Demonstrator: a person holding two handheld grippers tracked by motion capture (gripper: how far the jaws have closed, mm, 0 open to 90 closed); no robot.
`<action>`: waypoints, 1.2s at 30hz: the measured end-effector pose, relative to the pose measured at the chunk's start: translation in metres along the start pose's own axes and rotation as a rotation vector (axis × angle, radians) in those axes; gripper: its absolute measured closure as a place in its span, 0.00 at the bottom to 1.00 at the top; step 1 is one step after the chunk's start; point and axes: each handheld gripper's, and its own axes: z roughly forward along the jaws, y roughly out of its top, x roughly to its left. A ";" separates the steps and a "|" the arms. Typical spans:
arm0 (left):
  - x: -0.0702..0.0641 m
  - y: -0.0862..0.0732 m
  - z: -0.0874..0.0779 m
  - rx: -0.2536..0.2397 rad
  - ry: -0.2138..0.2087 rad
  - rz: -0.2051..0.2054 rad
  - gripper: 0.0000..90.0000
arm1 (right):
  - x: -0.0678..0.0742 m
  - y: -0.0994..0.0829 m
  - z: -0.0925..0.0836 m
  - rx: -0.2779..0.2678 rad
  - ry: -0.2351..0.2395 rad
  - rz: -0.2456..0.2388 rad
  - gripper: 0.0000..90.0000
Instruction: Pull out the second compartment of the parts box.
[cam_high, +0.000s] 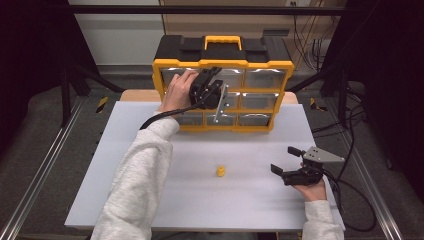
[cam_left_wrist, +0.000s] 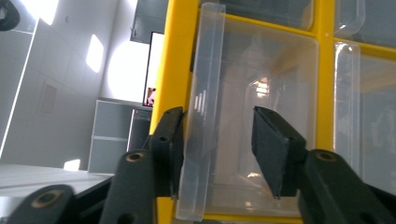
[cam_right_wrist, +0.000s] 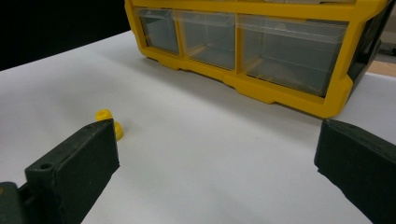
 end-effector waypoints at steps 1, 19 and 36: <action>0.000 0.000 0.000 0.000 0.000 0.000 0.62 | 0.000 0.000 0.000 0.000 0.000 0.001 0.00; -0.001 0.001 -0.001 0.009 0.071 0.076 0.83 | 0.000 0.000 0.000 -0.002 0.001 0.002 0.00; -0.003 0.002 -0.002 0.017 0.090 0.167 0.88 | 0.000 0.000 0.000 -0.004 0.000 0.004 0.00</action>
